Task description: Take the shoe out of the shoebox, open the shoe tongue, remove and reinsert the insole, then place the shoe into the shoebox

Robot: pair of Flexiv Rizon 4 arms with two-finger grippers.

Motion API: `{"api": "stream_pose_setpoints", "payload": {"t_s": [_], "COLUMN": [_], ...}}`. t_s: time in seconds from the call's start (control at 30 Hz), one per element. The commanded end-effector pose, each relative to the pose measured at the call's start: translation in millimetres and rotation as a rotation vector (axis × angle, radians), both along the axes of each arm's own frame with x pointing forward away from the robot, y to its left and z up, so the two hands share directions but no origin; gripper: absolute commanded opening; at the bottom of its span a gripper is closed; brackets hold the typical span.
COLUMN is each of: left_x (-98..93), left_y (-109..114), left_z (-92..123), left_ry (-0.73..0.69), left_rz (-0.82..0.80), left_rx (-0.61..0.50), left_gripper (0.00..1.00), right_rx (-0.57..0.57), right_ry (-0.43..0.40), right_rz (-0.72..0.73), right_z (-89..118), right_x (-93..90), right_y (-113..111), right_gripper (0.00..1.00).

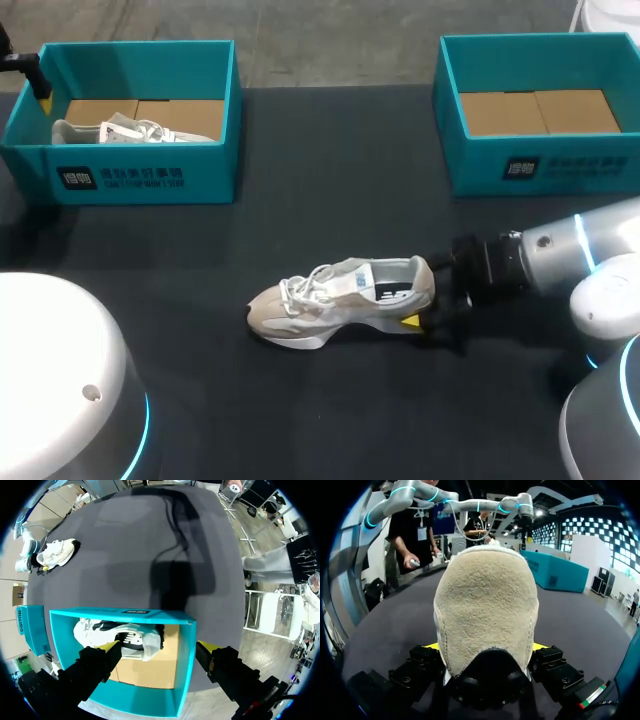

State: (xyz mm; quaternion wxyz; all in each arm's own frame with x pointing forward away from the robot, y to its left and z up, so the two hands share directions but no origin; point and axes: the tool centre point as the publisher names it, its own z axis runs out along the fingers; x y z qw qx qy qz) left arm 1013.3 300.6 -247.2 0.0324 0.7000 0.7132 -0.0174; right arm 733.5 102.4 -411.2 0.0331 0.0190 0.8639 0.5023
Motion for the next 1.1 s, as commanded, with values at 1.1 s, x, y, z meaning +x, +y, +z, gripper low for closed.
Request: {"api": "stream_pose_setpoints", "payload": {"t_s": [1.1], "left_x": [-0.3], "left_y": [0.5], "left_z": [0.7], "left_ry": [0.000], "left_rz": [-0.001], "left_rx": [0.003], "left_gripper": [1.00], "right_rx": [0.007], "right_ry": [0.014], "right_rz": [0.014], "right_z": [-5.8], "right_x": [-5.3], "right_y": [5.2], "right_gripper": [0.00]}}
